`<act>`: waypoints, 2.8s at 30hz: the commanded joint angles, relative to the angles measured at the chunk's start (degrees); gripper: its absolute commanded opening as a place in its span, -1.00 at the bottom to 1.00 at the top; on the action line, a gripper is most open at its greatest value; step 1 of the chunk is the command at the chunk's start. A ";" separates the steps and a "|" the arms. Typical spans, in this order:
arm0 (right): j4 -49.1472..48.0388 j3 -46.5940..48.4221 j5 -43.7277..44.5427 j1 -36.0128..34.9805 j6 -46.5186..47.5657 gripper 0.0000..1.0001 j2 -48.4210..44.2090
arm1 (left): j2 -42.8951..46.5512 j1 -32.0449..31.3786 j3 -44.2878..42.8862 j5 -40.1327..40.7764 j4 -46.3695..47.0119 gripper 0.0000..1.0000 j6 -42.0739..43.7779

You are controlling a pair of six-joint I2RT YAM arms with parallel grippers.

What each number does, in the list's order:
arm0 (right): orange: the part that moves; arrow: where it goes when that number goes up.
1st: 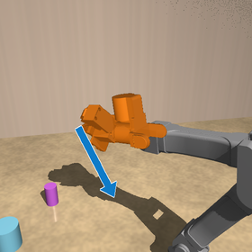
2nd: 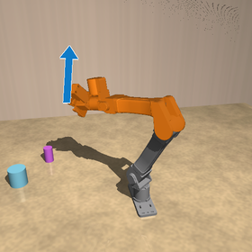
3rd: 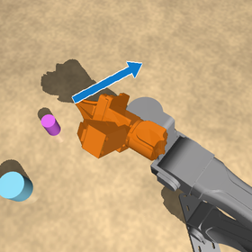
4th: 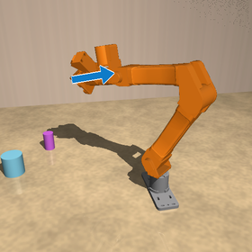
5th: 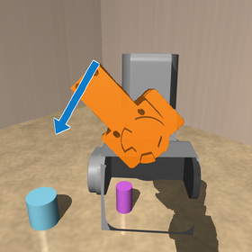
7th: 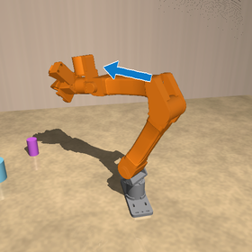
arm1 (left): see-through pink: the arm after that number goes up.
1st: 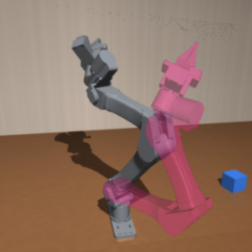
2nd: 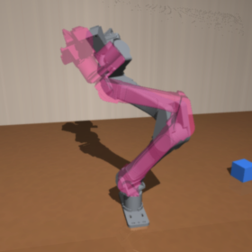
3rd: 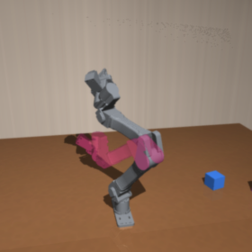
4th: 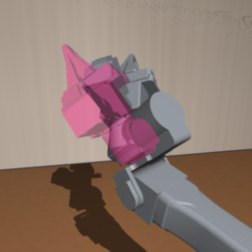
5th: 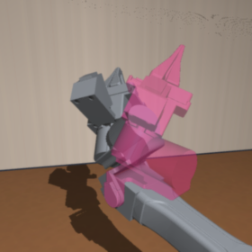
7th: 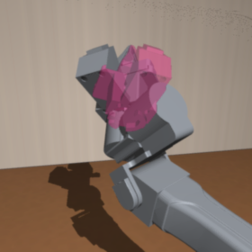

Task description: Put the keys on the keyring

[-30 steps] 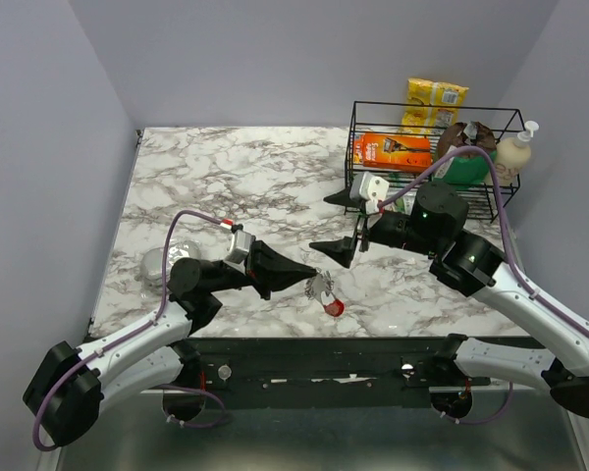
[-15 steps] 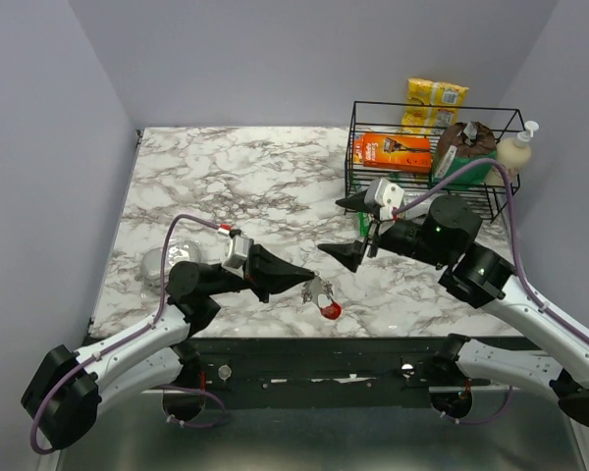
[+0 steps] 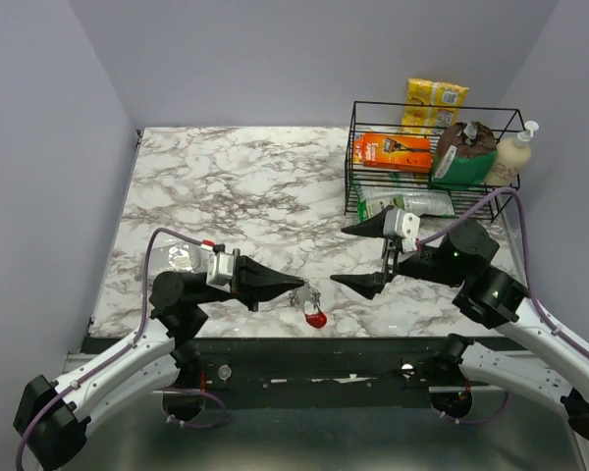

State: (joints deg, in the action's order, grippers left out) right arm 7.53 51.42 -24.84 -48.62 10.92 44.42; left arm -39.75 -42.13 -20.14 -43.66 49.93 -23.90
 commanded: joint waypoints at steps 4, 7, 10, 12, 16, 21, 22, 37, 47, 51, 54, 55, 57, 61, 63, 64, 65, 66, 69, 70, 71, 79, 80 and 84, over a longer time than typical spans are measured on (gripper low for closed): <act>0.20 0.69 -17.68 0.11 -0.11 0.90 -1.45 | 6.17 -0.15 -1.13 -2.04 -10.98 -1.00 7.19; 0.82 1.49 -23.21 0.19 0.07 0.80 1.44 | 7.14 -0.15 -1.65 -1.87 -12.66 -1.00 8.34; 1.35 2.37 -25.87 0.19 0.24 0.63 4.96 | 7.05 -0.15 -2.01 -1.78 -12.58 -1.00 8.61; 1.26 2.90 -28.23 0.11 0.25 0.41 6.63 | 6.62 -0.15 -2.18 -1.43 -12.67 -1.00 8.70; 0.91 3.42 -29.74 0.19 -0.02 0.03 10.15 | 6.00 -0.15 -2.53 -0.47 -12.49 -1.00 9.22; 0.65 2.28 -26.50 0.19 -0.19 -0.05 10.33 | 5.65 -0.15 -2.80 1.82 -13.02 -1.00 10.10; 0.47 1.59 -25.88 0.19 -0.28 -0.05 10.07 | 5.56 -0.15 -2.89 2.17 -13.54 -1.00 10.54; -3.49 -3.34 -19.19 0.19 -5.38 -0.14 10.07 | 5.03 -0.15 -2.97 6.65 -14.78 -1.00 12.56; -5.60 -4.31 -18.76 0.11 -7.58 -0.14 11.74 | 4.77 -0.15 -2.97 7.18 -15.21 -1.00 12.74; -6.47 -4.48 -19.37 0.10 -8.45 -0.14 12.26 | 4.85 -0.15 -2.62 7.80 -15.39 -1.00 12.83; -7.00 -5.01 -19.63 0.02 -9.07 -0.17 13.23 | 4.68 -0.15 -2.53 8.24 -15.39 -1.00 12.83; -7.00 -5.10 -19.28 0.02 -9.16 -0.18 13.67 | 4.68 -0.15 -2.53 8.33 -15.48 -1.00 12.83; -7.00 -5.10 -19.37 0.11 -9.25 -0.26 14.20 | 4.77 -0.15 -2.45 8.42 -15.48 -1.00 12.74; -7.00 -5.27 -18.67 0.11 -8.98 -0.52 14.20 | 4.85 -0.15 -2.45 8.42 -15.57 -1.00 12.83; -7.00 -5.19 -18.23 0.02 -8.90 -0.68 13.85 | 4.85 -0.15 -2.53 8.50 -15.65 -1.00 12.92; -7.00 -5.45 -17.70 0.10 -8.72 -0.71 13.59 | 4.85 -0.15 -2.53 8.50 -16.00 -1.00 13.09; -6.92 -5.45 -17.52 0.02 -8.72 -0.72 13.41 | 4.85 -0.15 -2.53 8.50 -16.09 -1.00 13.18; -6.91 -5.54 -17.35 0.10 -8.63 -0.74 12.89 | 4.94 -0.23 -2.62 8.50 -16.36 -1.00 13.26; -6.65 -5.98 -16.38 0.02 -8.11 -0.86 11.92 | 5.20 -0.15 -2.54 8.68 -16.97 -1.00 13.62; -6.65 -6.07 -16.21 0.10 -7.84 -0.90 11.65 | 5.29 -0.15 -2.53 8.68 -16.97 -1.00 13.62; -6.65 -6.15 -16.20 0.11 -7.84 -0.95 11.48 | 5.29 -0.15 -2.53 8.68 -16.97 -1.00 13.70; -6.12 -6.33 -14.19 0.10 -6.97 -0.99 10.24 | 5.56 -0.15 -2.71 8.33 -18.11 -1.00 13.88; -6.04 -6.24 -13.57 0.11 -6.96 -0.99 9.98 | 5.64 -0.15 -2.62 8.33 -18.20 -1.00 13.97; -5.51 -6.68 -12.78 0.10 -6.44 -0.96 9.89 | 6.26 -0.15 -2.71 8.59 -18.64 -1.00 14.32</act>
State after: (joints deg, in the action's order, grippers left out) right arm 1.80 45.67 -40.36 -48.64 3.14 55.29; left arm -34.76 -42.13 -21.15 -35.99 30.57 -10.52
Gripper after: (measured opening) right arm 0.015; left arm 0.009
